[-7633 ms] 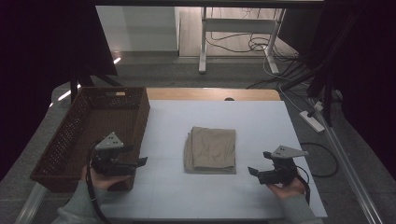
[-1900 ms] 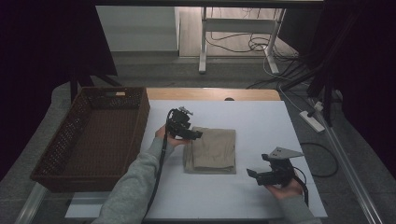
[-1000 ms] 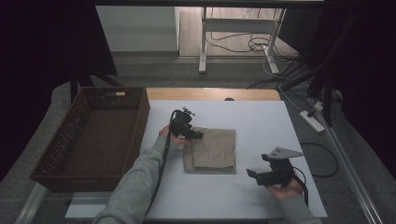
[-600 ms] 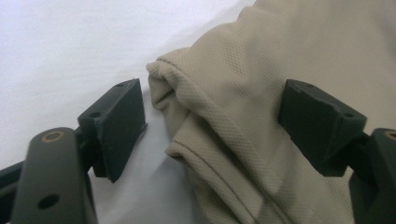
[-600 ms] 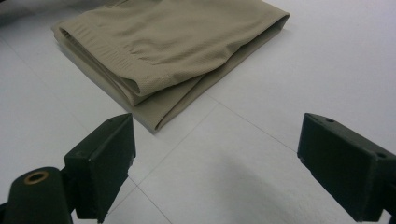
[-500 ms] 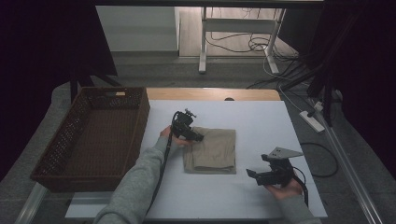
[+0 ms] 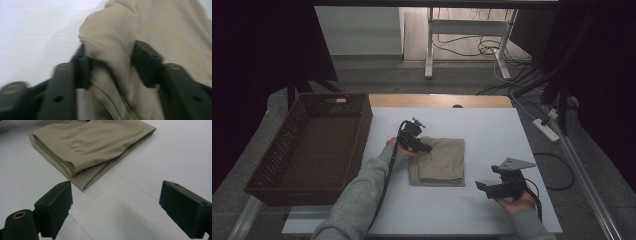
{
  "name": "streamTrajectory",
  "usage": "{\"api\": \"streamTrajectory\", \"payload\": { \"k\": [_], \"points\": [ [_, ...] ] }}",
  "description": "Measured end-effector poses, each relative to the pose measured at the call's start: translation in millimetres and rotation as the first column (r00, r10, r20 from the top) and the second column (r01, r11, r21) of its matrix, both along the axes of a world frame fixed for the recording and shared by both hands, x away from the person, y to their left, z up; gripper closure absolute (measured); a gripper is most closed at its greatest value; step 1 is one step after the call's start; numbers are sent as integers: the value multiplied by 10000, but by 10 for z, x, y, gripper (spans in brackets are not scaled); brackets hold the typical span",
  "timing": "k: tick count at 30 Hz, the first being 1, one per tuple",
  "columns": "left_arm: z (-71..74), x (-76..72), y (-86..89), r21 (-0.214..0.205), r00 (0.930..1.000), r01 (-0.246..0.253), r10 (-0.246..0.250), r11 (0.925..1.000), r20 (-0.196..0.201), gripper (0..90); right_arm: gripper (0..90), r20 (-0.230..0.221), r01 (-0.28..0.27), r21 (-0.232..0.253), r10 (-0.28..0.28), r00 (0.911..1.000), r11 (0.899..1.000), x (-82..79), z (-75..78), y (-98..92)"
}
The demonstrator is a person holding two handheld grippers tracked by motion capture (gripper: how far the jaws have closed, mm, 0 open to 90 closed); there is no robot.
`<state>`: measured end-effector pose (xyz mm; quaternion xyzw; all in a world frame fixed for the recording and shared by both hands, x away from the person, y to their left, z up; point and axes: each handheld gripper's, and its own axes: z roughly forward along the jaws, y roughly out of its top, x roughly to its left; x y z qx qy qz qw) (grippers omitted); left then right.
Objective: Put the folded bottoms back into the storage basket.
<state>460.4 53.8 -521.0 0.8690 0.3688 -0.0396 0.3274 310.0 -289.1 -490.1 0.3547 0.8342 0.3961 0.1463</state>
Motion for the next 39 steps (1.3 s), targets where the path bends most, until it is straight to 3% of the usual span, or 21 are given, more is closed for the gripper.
{"api": "streamTrajectory", "payload": {
  "k": [3, 7, 24, 35, 39],
  "points": [
    [18, -29, 3, -14, 9998, 83, -83, 10000, 173, 690, 117, -10, 15, -11, -15, 10000, 10000, 0, 0, -1],
    [41, -60, -5, 92, 9993, 105, -108, 9999, 371, 727, 117, -10, 22, -23, -22, 10000, 10000, -1, 0, 1],
    [147, -179, 36, -276, 9959, 106, -81, 9996, 902, 743, 119, -112, 13, -10, -13, 9999, 10000, 5, -15, 39],
    [206, -227, 46, -395, 9936, 132, -86, 9991, 1129, 742, 118, -213, -535, -241, 529, 9984, 9983, 94, -32, 293],
    [207, -229, 46, -404, 9935, 119, -72, 9991, 1139, 742, 118, -428, -442, 46, 443, 9981, 9990, 170, -41, 355]
  ]
}}
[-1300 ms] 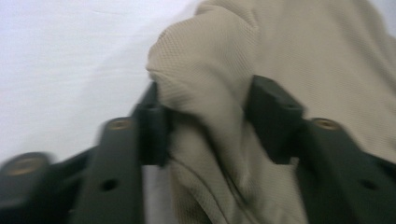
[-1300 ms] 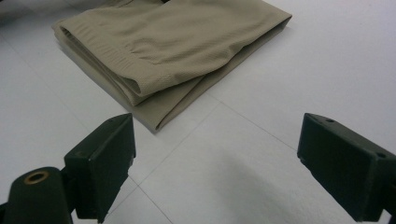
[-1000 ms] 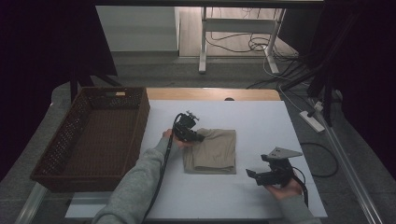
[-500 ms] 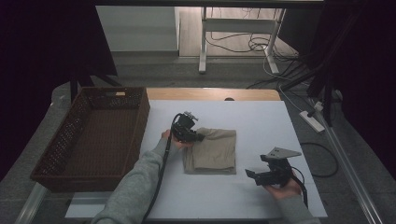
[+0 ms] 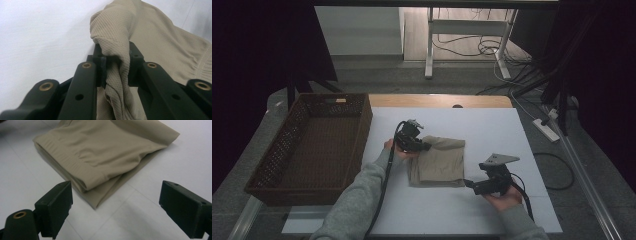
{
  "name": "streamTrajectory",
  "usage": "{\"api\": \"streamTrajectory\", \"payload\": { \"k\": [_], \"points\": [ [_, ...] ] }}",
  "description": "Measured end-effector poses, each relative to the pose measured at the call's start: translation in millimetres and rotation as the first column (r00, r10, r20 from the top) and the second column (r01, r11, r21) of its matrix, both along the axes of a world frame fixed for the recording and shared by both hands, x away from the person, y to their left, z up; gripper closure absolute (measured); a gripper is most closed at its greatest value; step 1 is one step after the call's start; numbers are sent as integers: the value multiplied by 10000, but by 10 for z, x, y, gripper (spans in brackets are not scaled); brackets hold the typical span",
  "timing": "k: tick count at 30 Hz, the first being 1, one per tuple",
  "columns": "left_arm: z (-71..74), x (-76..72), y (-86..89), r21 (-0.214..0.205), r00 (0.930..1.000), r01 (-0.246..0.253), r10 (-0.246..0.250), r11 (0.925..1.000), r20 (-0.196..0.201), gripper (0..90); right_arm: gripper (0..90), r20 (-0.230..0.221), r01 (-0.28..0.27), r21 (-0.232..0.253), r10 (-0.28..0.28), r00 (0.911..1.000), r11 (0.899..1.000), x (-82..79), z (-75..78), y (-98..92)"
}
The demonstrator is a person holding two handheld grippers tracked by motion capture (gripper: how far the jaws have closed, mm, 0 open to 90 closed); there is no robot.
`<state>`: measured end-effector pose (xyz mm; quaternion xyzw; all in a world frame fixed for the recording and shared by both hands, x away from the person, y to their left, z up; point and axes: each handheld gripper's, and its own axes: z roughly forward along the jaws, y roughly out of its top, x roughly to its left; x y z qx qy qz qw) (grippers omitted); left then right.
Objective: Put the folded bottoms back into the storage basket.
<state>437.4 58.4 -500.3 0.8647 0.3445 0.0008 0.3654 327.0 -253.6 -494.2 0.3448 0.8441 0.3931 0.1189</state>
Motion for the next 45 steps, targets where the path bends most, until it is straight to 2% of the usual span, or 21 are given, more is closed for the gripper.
{"api": "streamTrajectory", "payload": {
  "k": [5, 15, 22, 28, 37, 45],
  "points": [
    [-4, -3, 1, -31, 10000, -27, 27, 10000, -15, 742, 118, -152, 134, 0, -134, 9998, 9999, 109, -8, 74],
    [14, -15, 6, -22, 10000, 22, -22, 10000, 52, 742, 118, -280, 155, 8, -154, 9995, 9999, 229, -35, 205],
    [23, -22, -1, -6, 10000, 18, -18, 10000, 87, 742, 112, -633, 179, -156, -188, 9978, 9997, 313, -97, 305],
    [23, -21, 2, -37, 10000, 19, -19, 10000, 83, 742, 87, -738, 194, -540, -234, 9970, 9984, 326, -145, 410],
    [31, -27, 7, -59, 10000, 31, -30, 10000, 85, 742, 75, -1022, 217, -674, -285, 9944, 9975, 330, -185, 459],
    [34, -38, 12, -102, 9999, 18, -17, 9999, 99, 742, 61, -1594, 242, -720, -355, 9866, 9971, 330, -221, 474]
  ]
}}
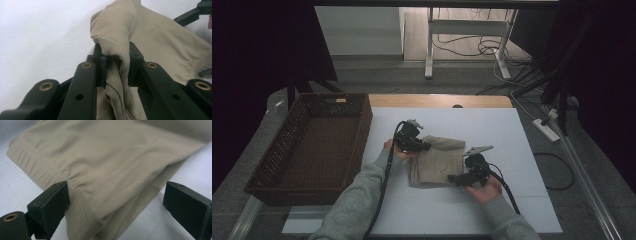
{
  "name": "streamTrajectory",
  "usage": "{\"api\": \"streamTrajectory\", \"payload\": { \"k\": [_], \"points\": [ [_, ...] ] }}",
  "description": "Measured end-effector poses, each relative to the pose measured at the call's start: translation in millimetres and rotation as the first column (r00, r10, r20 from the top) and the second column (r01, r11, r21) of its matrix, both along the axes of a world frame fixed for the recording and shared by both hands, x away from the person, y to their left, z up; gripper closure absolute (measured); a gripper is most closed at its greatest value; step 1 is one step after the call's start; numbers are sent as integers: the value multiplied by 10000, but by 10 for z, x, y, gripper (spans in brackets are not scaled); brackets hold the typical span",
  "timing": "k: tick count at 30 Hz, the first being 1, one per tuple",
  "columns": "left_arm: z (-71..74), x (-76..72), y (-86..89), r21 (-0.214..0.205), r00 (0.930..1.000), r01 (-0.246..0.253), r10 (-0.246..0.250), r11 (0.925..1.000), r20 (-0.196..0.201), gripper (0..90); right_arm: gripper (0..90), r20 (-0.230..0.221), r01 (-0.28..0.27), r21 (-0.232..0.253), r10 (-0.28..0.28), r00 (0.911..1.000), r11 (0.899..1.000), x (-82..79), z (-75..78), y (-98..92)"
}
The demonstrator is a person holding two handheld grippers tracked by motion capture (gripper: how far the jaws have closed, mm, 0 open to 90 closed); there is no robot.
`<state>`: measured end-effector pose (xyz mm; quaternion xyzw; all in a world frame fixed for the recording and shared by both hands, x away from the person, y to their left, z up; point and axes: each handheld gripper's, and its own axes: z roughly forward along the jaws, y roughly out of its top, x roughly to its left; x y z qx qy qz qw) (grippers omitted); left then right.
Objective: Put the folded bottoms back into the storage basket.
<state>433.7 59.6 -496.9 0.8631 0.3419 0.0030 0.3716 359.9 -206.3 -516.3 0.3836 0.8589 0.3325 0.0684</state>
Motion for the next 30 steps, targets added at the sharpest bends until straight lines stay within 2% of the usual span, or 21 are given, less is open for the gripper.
{"api": "streamTrajectory", "payload": {
  "k": [2, 6, 11, 21, 26, 30],
  "points": [
    [2, -5, 4, -9, 10000, 7, -7, 10000, 12, 742, 46, -302, -24, 20, 25, 9995, 10000, 7, -20, 4],
    [8, -20, 6, -33, 10000, 3, -3, 10000, 57, 742, 44, -311, -10, -154, 6, 9995, 9999, -14, -25, 35],
    [17, -33, 1, -38, 9999, 6, -6, 10000, 124, 742, 85, -380, 9, -64, -12, 9993, 10000, -23, -19, 37],
    [41, -75, 8, -143, 9997, -23, 26, 9999, 252, 741, 349, -784, -237, 461, 273, 9965, 9987, -66, 13, 44],
    [45, -95, 27, -286, 9997, -10, 17, 9996, 254, 742, 516, -1292, -455, 996, 582, 9899, 9940, -52, 6, 37],
    [55, -113, 38, -375, 9996, 17, -6, 9993, 290, 742, 604, -1697, -532, 1425, 773, 9825, 9884, -33, -11, 26]
  ]
}}
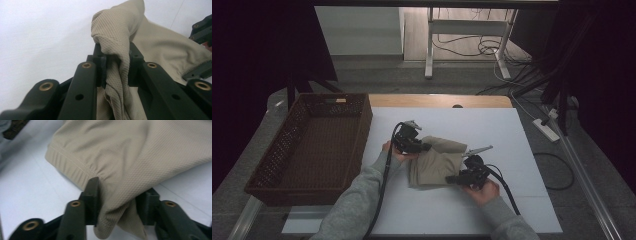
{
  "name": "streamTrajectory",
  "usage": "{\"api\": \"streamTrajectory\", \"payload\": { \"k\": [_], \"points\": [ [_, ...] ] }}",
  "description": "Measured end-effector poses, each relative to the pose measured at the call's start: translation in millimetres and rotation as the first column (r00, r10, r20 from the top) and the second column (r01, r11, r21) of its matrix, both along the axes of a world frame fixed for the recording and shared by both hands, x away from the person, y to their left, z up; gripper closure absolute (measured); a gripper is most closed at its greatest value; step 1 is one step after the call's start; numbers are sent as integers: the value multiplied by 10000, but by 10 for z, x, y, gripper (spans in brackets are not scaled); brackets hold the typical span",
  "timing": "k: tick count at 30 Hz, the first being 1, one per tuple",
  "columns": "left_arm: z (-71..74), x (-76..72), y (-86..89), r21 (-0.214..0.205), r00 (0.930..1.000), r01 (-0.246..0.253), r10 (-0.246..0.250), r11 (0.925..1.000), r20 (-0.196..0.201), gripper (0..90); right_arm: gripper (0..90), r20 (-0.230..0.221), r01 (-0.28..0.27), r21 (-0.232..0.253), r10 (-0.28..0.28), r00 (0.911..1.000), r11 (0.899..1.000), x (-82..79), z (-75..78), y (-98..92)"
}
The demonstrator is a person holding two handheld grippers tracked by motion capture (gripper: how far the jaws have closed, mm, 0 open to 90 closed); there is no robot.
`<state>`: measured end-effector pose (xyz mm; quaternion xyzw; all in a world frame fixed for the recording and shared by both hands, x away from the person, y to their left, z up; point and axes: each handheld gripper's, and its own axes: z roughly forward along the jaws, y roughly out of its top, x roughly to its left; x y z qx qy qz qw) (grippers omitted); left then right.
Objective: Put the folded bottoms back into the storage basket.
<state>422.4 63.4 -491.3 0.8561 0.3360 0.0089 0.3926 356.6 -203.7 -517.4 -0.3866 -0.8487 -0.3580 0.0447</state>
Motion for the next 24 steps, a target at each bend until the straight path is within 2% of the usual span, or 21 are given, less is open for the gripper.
{"api": "streamTrajectory", "payload": {
  "k": [8, 11, 14, 21, 24],
  "points": [
    [29, -27, 22, -14, 9999, 61, -61, 10000, 105, 743, 686, 95, -269, 257, 267, 9996, 9993, 4, 3, -16],
    [46, -38, 25, -43, 9998, 88, -87, 10000, 156, 743, 696, 126, -332, 364, 328, 9994, 9988, 6, 8, -25],
    [61, -49, 26, -60, 9998, 69, -67, 10000, 203, 743, 702, 397, -467, 381, 452, 9982, 9982, -7, 26, -20],
    [103, -69, 39, -104, 9994, 115, -112, 9999, 335, 743, 703, 658, -621, 583, 582, 9961, 9964, -22, 65, -32],
    [137, -87, 41, -249, 9992, 147, -137, 9996, 388, 743, 703, 756, -646, 665, 595, 9954, 9957, -29, 85, -37]
  ]
}}
